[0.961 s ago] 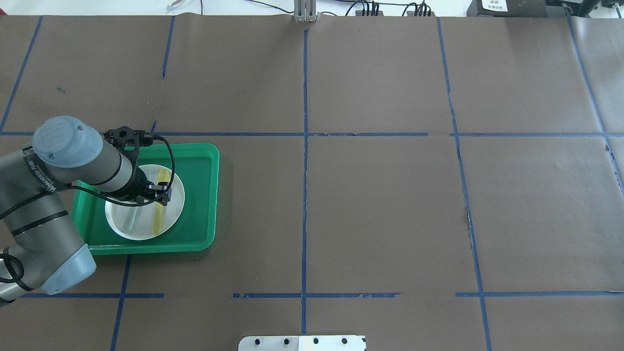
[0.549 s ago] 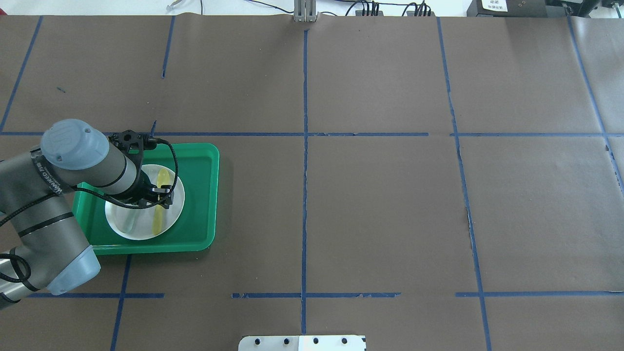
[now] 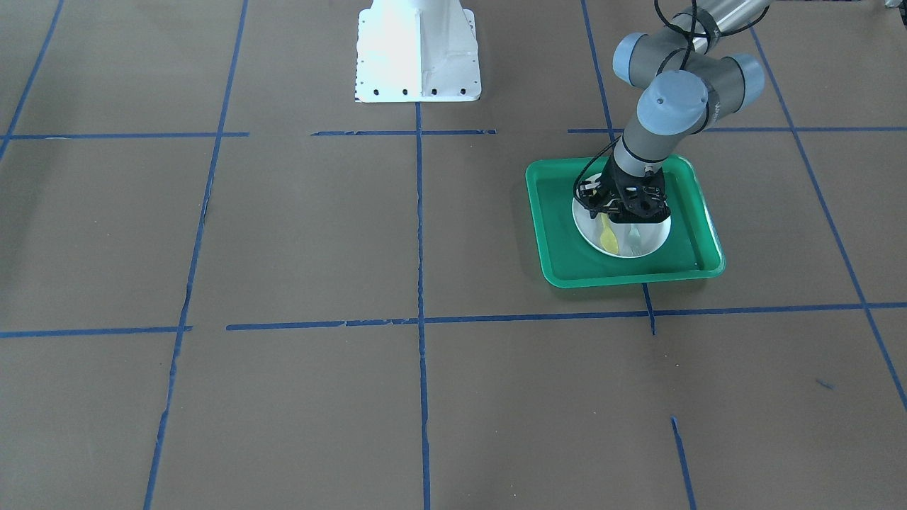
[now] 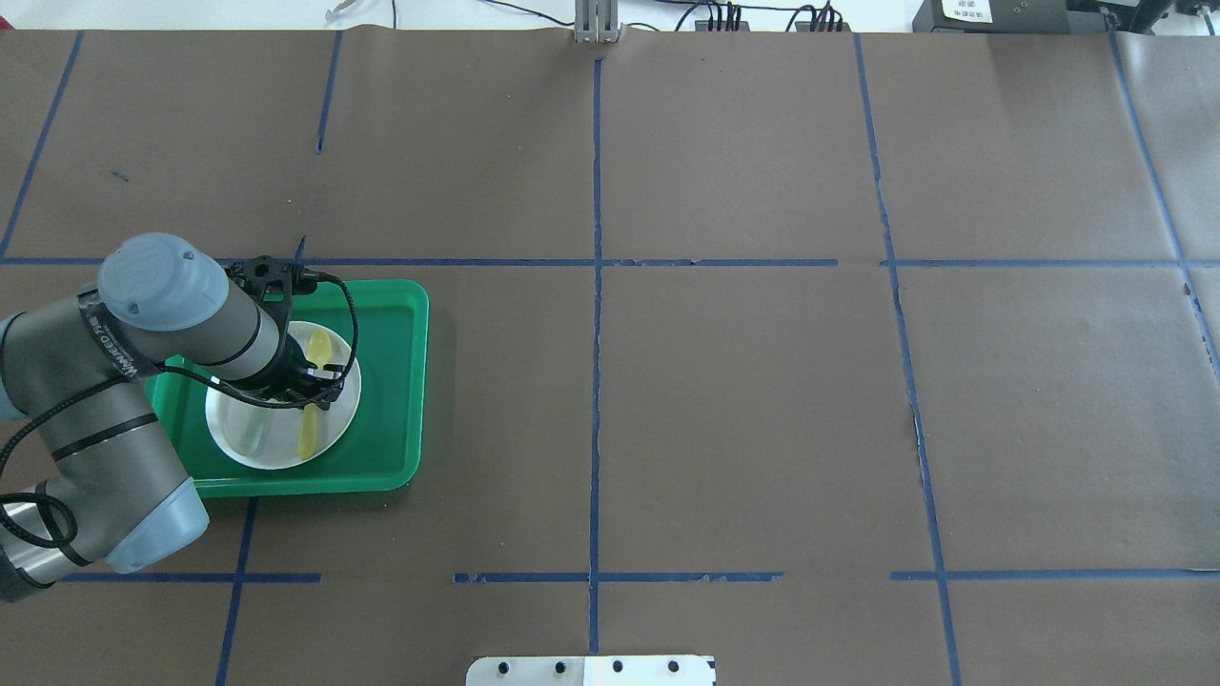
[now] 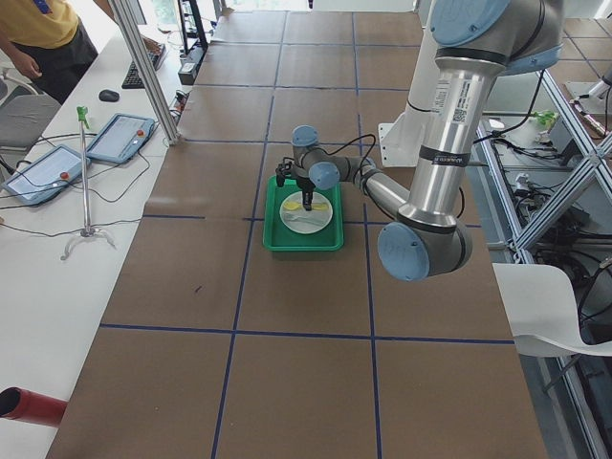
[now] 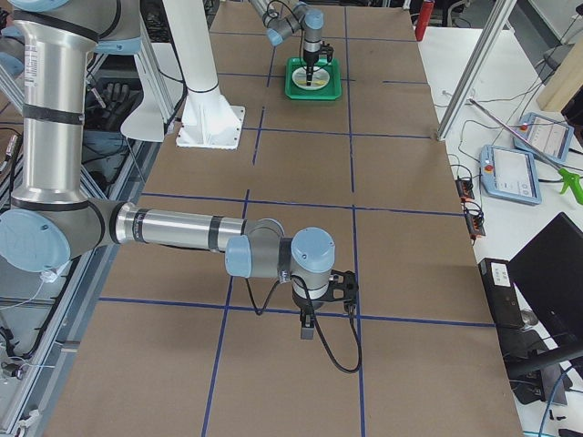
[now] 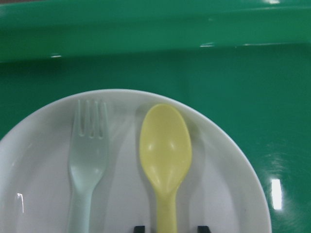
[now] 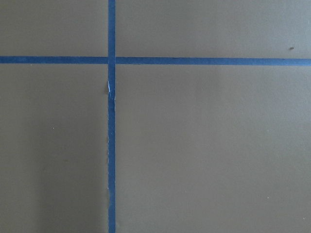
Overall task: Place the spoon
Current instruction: 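Lower the left gripper and close it on the yellow spoon, then lift the spoon with the left gripper and carry it off the plate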
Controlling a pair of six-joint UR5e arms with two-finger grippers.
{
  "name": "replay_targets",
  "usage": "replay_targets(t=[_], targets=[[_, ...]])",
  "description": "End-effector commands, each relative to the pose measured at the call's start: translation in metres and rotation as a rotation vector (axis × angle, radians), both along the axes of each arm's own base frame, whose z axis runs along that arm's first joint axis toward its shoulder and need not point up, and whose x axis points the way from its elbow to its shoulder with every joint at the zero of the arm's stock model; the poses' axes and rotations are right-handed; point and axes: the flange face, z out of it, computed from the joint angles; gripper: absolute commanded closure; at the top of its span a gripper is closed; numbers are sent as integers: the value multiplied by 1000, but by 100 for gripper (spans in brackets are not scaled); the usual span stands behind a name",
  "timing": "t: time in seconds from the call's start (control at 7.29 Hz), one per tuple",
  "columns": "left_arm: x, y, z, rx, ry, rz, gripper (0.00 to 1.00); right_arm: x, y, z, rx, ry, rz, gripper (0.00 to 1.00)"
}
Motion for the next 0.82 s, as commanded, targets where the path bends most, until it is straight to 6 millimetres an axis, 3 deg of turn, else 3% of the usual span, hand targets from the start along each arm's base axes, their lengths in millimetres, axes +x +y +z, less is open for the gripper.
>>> replay_targets(t=[0.0, 0.14, 0.27, 0.41, 0.69], targets=[[-11, -2, 2, -4, -6, -16, 100, 0, 0, 0, 1, 0, -1, 0], [-23, -1, 4, -6, -6, -29, 100, 0, 0, 0, 0, 0, 0, 0], [-47, -16, -13, 9, 13, -76, 100, 0, 0, 0, 0, 0, 0, 0], [-52, -19, -33, -11, 8, -100, 100, 0, 0, 0, 0, 0, 0, 0], [-15, -34, -76, -80, 41, -169, 100, 0, 0, 0, 0, 0, 0, 0]])
